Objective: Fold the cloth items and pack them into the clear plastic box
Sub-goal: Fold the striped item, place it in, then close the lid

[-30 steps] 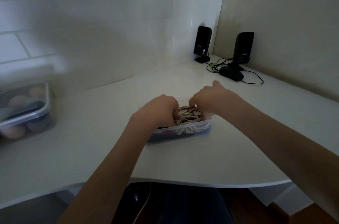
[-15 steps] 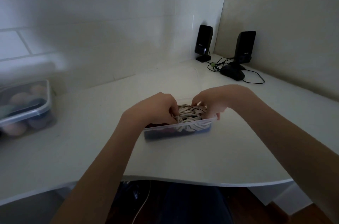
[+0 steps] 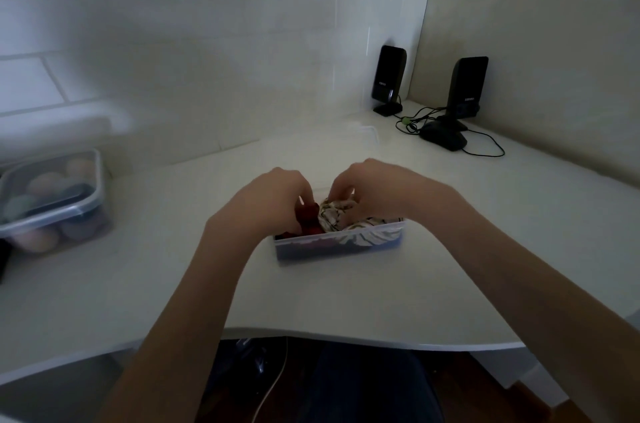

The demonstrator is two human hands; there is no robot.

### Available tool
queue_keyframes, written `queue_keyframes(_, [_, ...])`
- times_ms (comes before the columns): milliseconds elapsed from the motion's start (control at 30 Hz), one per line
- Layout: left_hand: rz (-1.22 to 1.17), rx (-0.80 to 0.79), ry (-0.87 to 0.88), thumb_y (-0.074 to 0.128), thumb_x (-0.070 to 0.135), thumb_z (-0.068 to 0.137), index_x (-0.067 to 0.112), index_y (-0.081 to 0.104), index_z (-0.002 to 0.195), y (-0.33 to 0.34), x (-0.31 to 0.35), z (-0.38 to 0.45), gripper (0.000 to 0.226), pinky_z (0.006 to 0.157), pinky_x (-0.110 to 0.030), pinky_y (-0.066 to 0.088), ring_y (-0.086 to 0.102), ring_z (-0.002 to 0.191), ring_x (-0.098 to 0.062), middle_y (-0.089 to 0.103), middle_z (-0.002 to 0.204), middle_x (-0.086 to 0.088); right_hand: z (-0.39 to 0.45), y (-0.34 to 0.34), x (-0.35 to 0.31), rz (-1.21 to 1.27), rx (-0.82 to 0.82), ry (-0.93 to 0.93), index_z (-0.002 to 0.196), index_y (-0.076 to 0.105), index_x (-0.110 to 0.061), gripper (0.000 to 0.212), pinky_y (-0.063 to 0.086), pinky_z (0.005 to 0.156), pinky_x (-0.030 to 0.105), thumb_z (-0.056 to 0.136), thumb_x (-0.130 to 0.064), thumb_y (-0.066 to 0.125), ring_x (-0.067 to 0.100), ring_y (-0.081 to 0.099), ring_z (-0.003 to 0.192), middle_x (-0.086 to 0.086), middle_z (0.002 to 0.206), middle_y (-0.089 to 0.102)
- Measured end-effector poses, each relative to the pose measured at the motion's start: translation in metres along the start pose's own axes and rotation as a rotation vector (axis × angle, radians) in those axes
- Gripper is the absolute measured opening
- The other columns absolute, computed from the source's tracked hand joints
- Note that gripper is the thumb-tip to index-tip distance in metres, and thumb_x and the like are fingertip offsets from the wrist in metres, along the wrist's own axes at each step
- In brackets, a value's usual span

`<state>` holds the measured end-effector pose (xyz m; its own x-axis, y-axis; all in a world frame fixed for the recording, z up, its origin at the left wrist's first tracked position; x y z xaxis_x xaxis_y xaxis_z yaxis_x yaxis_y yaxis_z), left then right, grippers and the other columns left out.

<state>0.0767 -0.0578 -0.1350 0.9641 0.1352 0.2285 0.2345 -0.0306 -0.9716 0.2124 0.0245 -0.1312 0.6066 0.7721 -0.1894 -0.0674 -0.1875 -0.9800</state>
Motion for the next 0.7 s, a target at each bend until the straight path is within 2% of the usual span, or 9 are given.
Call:
queue_keyframes(100, [0.042,0.024,-0.003,0.072,0.010,0.070,0.022,0.068,0.107,0.007,0.000,0.006,0.038,0.080,-0.031,0.055,0.066,0.089,-0.019,0.072,0.102,-0.002,0.003,0.009,0.000,-0.014,-0.010,0.003,0.106,0.065,-0.032,0.034,0.054,0.081,0.036,0.072,-0.034,0.070,0.018,0.062,0.095,-0.006,0.106,0.067])
queue_keyframes(233, [0.043,0.052,-0.008,0.074,0.010,0.068,0.023,0.069,0.098,0.009,-0.003,0.011,0.033,0.076,-0.030,0.055,0.067,0.084,-0.017,0.073,0.095,0.000,0.008,0.014,-0.001,-0.057,-0.009,-0.001,0.107,0.066,-0.032,0.033,0.050,0.075,0.030,0.075,-0.033,0.067,0.017,0.062,0.091,-0.006,0.103,0.069])
queue_keyframes(333, [0.047,0.078,-0.010,0.070,0.008,0.071,0.021,0.069,0.100,0.009,-0.004,0.014,0.031,0.077,-0.029,0.053,0.066,0.088,-0.019,0.073,0.099,-0.002,0.010,0.015,-0.001,-0.137,-0.055,-0.015,0.116,0.066,-0.032,0.031,0.041,0.066,0.026,0.086,-0.034,0.056,0.020,0.060,0.082,-0.003,0.093,0.069])
queue_keyframes(433, [0.047,0.112,0.003,0.066,0.008,0.076,0.019,0.068,0.105,0.010,-0.005,0.014,0.032,0.079,-0.028,0.050,0.065,0.093,-0.021,0.071,0.104,-0.004,0.008,0.013,0.005,-0.054,-0.076,-0.041,0.123,0.062,-0.030,0.034,0.043,0.075,0.025,0.089,-0.031,0.055,0.019,0.062,0.092,0.000,0.107,0.070])
queue_keyframes(500, [0.039,0.133,0.017,0.066,0.009,0.076,0.019,0.068,0.107,0.010,-0.006,0.012,0.032,0.077,-0.026,0.047,0.063,0.094,-0.021,0.070,0.105,-0.004,0.006,0.007,0.010,0.121,0.028,-0.033,0.119,0.065,-0.030,0.034,0.046,0.081,0.022,0.085,-0.026,0.063,0.009,0.062,0.090,-0.006,0.113,0.069])
queue_keyframes(567, [0.015,0.132,0.029,0.067,0.008,0.076,0.018,0.068,0.107,0.008,-0.007,0.009,0.033,0.077,-0.026,0.047,0.061,0.094,-0.020,0.069,0.107,-0.004,0.004,0.000,0.014,0.228,0.149,-0.018,0.108,0.070,-0.027,0.028,0.051,0.078,0.022,0.081,-0.024,0.069,0.003,0.062,0.081,-0.007,0.106,0.072])
queue_keyframes(700, [-0.098,0.126,0.063,0.068,0.006,0.076,0.016,0.068,0.109,-0.001,-0.010,0.004,0.034,0.084,-0.029,0.051,0.063,0.095,-0.017,0.070,0.107,-0.004,0.003,0.003,0.009,0.160,0.171,0.018,0.096,0.074,-0.027,0.019,0.054,0.074,0.028,0.076,-0.027,0.074,0.009,0.063,0.081,-0.010,0.091,0.070])
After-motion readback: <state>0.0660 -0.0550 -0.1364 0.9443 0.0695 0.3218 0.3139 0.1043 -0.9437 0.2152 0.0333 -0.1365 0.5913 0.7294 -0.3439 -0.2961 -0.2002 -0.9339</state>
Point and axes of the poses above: each hand's wrist, its own z-axis towards the middle knuckle, its own y-axis out of the palm, x = y × z, the point moved 2 cm from there along z, towards the middle knuckle
